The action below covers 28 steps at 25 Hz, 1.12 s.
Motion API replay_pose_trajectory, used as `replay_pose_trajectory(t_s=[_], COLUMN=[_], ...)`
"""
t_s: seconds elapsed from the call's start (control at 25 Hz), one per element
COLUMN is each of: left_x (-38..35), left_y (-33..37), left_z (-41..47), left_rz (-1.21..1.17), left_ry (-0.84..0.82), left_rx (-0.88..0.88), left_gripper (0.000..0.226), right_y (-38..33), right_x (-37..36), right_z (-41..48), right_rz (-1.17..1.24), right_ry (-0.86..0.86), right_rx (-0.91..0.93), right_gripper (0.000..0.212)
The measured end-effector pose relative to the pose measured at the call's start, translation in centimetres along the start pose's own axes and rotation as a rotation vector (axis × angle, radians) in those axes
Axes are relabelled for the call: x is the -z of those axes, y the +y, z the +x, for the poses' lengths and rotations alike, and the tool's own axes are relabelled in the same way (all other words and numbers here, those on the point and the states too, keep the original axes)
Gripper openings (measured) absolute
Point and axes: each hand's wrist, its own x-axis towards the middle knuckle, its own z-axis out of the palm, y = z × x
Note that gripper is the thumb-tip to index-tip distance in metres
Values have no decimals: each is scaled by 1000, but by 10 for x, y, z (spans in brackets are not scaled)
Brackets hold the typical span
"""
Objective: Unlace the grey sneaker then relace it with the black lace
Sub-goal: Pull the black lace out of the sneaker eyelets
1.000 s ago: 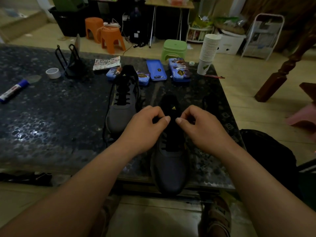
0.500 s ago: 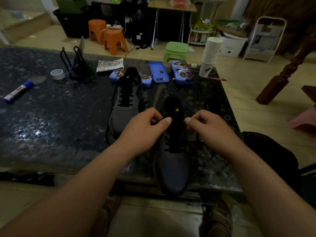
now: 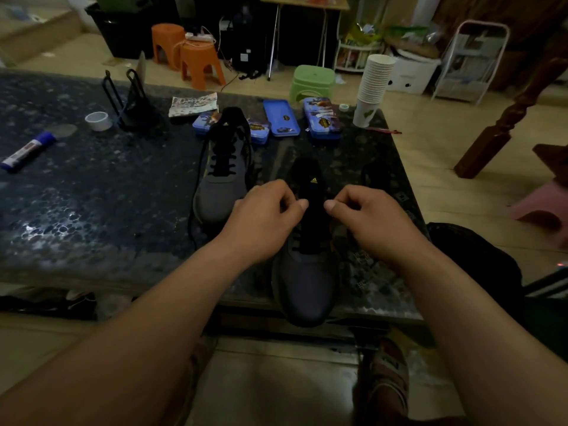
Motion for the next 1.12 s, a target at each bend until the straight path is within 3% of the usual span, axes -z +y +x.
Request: replay_pose_trajectory(t_s=[0.16, 0.36, 0.44, 0.56, 0.64, 0.84, 1.12], left_x=[-8, 10, 12, 1, -5, -12, 1], left_y=[3, -13, -16, -9, -4, -3, -5], left_z=[-4, -14, -21, -21, -14, -1, -8], left_rz=[58, -71, -85, 74, 164, 256, 72], left_ry=[49, 247, 216, 108, 127, 208, 143], left_rx=[-54, 82, 120, 97, 32, -75, 39], left_gripper=[21, 27, 27, 31, 35, 18, 25], right_y=[0, 14, 14, 4, -6, -20, -14], right_x=[1, 27, 25, 7, -4, -20, -21], right_z=[-12, -22, -25, -17, -9, 3, 6], right_rz=[79, 102, 26, -130, -201, -371, -151], right_ry=[-24, 66, 23, 11, 34, 74, 102], right_rx=[-17, -190, -191, -97, -20, 79, -22], right_gripper=[28, 33, 29, 27, 30, 18, 12])
